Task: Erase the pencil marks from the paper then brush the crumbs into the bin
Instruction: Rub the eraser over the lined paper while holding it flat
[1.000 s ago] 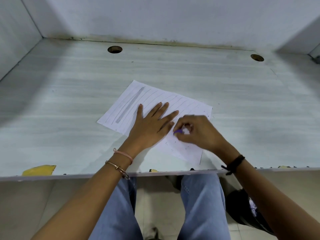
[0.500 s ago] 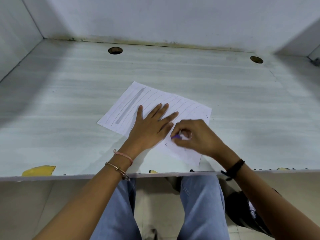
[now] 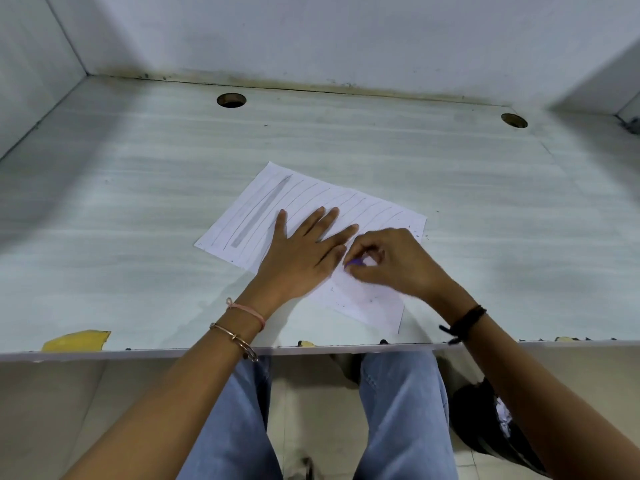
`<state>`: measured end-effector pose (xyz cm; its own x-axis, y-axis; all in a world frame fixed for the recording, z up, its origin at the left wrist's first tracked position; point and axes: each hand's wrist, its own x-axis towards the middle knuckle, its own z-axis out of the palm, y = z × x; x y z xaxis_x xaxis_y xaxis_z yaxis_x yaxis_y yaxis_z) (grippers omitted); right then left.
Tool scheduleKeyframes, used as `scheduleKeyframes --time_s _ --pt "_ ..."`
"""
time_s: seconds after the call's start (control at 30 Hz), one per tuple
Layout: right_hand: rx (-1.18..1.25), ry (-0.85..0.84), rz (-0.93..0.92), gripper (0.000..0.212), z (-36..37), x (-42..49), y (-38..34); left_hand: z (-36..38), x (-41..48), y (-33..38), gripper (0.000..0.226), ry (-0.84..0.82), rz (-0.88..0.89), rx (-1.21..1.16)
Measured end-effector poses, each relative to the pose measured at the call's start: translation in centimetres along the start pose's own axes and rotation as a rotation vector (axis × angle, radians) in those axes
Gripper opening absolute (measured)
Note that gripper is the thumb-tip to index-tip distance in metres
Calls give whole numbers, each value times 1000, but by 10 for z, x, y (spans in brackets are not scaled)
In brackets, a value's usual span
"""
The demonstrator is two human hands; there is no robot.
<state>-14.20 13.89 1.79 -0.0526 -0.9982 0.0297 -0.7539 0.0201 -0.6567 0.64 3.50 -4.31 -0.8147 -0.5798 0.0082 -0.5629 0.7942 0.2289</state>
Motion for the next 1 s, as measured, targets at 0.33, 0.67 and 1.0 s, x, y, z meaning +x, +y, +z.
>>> scheduleKeyframes --time_s 0.33,0.67,1.0 --pt "-41 -11 63 4 -8 10 4 1 0 -1 47 3 2 -15" --pt "-78 122 135 5 -12 16 18 0 -2 -1 46 3 6 -23" --pt "-147 151 141 4 -12 24 15 2 0 -1 46 9 -2 -7"
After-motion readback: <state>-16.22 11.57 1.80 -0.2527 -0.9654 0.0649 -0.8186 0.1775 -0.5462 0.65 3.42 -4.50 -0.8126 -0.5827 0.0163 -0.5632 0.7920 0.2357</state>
